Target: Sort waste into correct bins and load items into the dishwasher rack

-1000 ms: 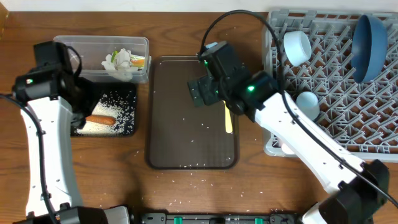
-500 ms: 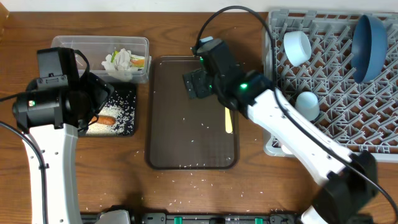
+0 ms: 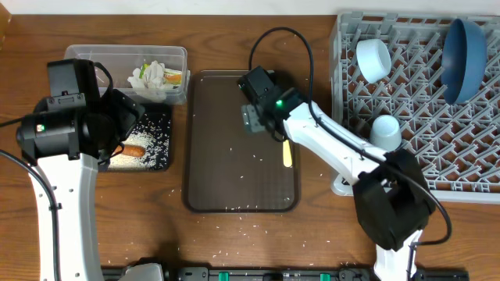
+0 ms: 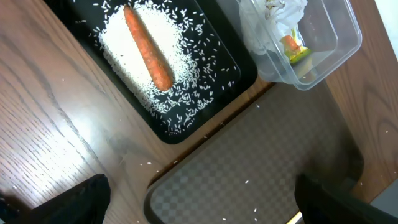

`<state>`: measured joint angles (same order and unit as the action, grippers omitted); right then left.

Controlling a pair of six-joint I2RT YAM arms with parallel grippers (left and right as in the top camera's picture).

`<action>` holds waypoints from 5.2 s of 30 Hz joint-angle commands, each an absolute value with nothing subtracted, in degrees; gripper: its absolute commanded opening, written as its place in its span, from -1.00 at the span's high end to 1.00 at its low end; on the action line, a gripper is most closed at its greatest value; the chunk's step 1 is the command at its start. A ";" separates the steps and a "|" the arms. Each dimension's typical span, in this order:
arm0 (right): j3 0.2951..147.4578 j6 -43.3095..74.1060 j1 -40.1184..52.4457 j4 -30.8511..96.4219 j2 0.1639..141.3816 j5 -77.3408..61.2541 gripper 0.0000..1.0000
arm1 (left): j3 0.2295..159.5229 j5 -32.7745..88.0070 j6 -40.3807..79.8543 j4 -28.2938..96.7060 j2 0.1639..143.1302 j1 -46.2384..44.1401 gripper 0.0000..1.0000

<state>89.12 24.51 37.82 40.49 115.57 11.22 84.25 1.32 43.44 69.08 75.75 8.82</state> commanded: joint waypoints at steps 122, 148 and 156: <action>103.94 4.51 10.09 71.72 74.17 10.74 -0.98 | 84.62 0.64 43.11 69.38 76.09 8.64 -0.96; 43.70 5.54 1.15 27.00 29.10 7.86 -0.99 | 84.62 0.64 43.09 69.38 76.09 8.64 -0.97; 17.17 8.12 0.45 8.23 13.47 4.99 -0.99 | 84.62 0.64 43.09 69.38 76.09 8.64 -0.97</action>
<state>22.74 6.90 1.28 11.27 17.17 7.33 84.25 1.30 43.44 69.17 75.77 8.82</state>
